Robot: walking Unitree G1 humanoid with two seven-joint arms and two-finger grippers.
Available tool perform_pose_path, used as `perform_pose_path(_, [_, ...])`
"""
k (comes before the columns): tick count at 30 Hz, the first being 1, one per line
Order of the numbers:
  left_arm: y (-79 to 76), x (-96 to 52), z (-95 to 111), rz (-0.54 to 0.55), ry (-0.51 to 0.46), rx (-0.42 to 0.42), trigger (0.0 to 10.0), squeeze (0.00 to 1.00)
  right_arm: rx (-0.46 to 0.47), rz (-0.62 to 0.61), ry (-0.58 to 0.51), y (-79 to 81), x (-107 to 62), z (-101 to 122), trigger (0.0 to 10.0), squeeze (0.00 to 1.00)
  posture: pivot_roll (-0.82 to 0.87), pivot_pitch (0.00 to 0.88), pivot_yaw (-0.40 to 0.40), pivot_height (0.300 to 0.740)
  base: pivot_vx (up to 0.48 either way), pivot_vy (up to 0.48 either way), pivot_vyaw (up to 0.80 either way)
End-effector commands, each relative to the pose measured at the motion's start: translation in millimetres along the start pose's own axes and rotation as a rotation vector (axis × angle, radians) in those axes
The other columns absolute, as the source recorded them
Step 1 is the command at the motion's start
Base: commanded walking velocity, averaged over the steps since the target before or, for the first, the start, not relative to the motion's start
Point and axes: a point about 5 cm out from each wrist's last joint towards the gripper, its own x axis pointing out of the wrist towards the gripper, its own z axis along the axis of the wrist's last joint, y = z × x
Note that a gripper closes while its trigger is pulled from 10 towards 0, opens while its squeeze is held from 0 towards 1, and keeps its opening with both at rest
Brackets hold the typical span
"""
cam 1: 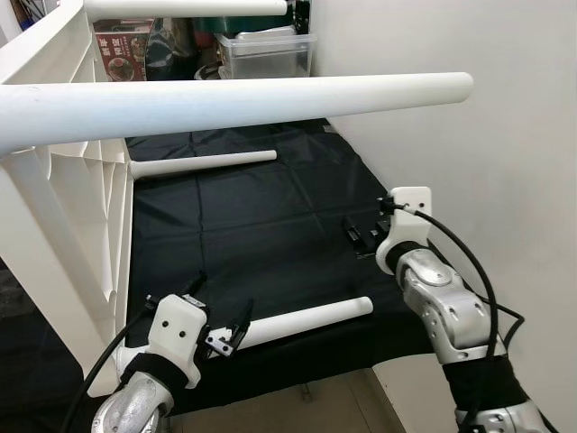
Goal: Building children table
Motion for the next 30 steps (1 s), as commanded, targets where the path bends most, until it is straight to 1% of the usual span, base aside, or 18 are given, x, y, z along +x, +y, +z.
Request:
perform_pose_path(1, [1.1,-0.7,0,0.012,0.012,-0.006,10.0,0.0,0.0,-0.009,0.002,0.1,1.3,-3,10.0,0.0,0.11,0.0,-0.076,0.74,0.0,0.0,0.0])
perform_pose_path(6, [-0.8,0.1,0,0.01,0.016,-0.025,10.0,0.0,0.012,-0.013,0.001,2.2,1.4,-4,10.0,0.0,0.1,0.0,-0.071,0.74,0.0,0.0,0.0])
perform_pose_path(19, [-1.4,2.2,0,0.013,0.017,-0.031,10.0,0.0,0.006,-0.015,-0.009,4.1,3.6,-2,10.0,0.0,0.1,0.0,-0.073,0.74,0.0,0.0,0.0])
perform_pose_path(20, [-1.1,2.6,-1,0.018,0.018,-0.031,10.0,0.0,-0.055,-0.03,-0.05,1.5,3.2,2,10.0,0.0,0.1,0.0,-0.075,0.74,0.0,0.0,0.0])
perform_pose_path(21, [-1.1,2.6,-1,0.018,0.018,-0.031,10.0,0.0,-0.055,-0.03,-0.05,1.5,3.2,2,10.0,0.0,0.1,0.0,-0.075,0.74,0.0,0.0,0.0])
perform_pose_path(22, [-0.5,2.7,-2,0.026,0.022,-0.029,10.0,0.0,-0.15,-0.05,-0.12,-1.2,1.5,10,10.0,0.0,0.1,0.0,-0.074,0.74,0.0,0.0,0.0])
perform_pose_path(23, [-0.5,2.7,-2,0.026,0.022,-0.029,10.0,0.0,-0.15,-0.05,-0.12,-1.2,1.5,10,10.0,0.0,0.1,0.0,-0.074,0.74,0.0,0.0,0.0])
perform_pose_path(24, [0.5,2.5,-4,0.039,0.032,-0.027,10.0,0.0,-0.255,-0.078,-0.202,-4.0,-2.2,18,10.0,0.0,0.09,0.0,-0.074,0.74,0.0,0.0,0.0])
perform_pose_path(26, [0.5,2.5,-4,0.039,0.032,-0.027,10.0,0.0,-0.255,-0.078,-0.202,-4.0,-2.2,18,10.0,0.0,0.09,0.0,-0.074,0.74,0.0,0.0,0.0])
perform_pose_path(27, [1.2,2.3,-6,0.049,0.038,-0.025,10.0,0.0,-0.321,-0.092,-0.257,-5.0,-5.1,23,10.0,0.0,0.09,0.0,-0.074,0.74,0.0,0.0,0.0])
perform_pose_path(28, [1.2,2.3,-6,0.049,0.038,-0.025,10.0,0.0,-0.321,-0.092,-0.257,-5.0,-5.1,23,10.0,0.0,0.09,0.0,-0.074,0.74,0.0,0.0,0.0])
perform_pose_path(29, [5.6,0.1,-8,0.087,0.05,-0.024,10.0,0.0,-0.439,-0.192,-0.382,-16.1,-20.0,30,10.0,0.0,0.09,0.0,-0.074,0.74,0.0,0.0,0.0])
perform_pose_path(30, [5.6,0.1,-8,0.087,0.05,-0.024,10.0,0.0,-0.439,-0.192,-0.382,-16.1,-20.0,30,10.0,0.0,0.09,0.0,-0.074,0.74,0.0,0.0,0.0])
